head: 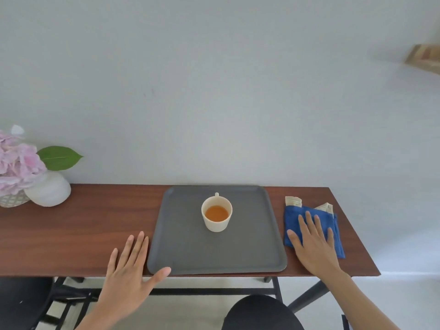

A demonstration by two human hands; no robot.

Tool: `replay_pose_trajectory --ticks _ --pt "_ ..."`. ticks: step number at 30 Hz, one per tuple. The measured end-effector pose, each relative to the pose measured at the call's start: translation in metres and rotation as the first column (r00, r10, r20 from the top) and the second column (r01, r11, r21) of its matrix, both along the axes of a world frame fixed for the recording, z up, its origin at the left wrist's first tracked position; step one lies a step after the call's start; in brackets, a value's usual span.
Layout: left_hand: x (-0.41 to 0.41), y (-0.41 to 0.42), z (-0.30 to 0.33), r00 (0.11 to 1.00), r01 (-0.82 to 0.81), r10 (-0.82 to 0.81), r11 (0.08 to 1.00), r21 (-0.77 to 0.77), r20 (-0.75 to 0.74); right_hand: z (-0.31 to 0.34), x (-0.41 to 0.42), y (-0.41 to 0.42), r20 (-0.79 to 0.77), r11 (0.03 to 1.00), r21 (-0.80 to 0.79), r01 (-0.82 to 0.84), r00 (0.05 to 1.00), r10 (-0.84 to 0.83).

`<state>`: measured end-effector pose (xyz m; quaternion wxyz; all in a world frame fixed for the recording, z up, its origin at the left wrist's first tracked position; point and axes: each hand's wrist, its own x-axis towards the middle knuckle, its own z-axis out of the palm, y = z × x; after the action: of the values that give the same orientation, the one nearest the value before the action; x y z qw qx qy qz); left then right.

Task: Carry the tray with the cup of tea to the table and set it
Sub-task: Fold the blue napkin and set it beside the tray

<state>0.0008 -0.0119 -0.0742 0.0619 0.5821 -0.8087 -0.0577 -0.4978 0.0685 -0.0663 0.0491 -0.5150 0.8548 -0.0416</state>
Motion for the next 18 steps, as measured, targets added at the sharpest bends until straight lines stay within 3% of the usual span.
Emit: replay_pose_trajectory --ticks 6,11,15,18 --pt "-0.004 -0.001 0.003 1.000 0.009 -0.009 1.000 -0.001 0.019 -0.009 0.004 0.002 -0.104 0.999 -0.045 0.007 0.994 -0.011" --pt "-0.011 0.000 0.005 1.000 -0.002 0.002 0.999 -0.043 -0.009 -0.002 0.010 -0.001 -0.081 0.998 -0.049 0.033 0.996 -0.037" --pt "-0.009 -0.001 0.000 1.000 0.003 -0.005 0.998 -0.069 -0.030 0.009 0.019 -0.001 0.059 0.989 -0.116 0.095 0.994 -0.088" --pt "-0.008 -0.002 -0.002 1.000 0.010 -0.010 0.999 -0.051 -0.013 0.025 0.032 -0.002 0.229 0.945 -0.272 0.181 0.966 -0.119"
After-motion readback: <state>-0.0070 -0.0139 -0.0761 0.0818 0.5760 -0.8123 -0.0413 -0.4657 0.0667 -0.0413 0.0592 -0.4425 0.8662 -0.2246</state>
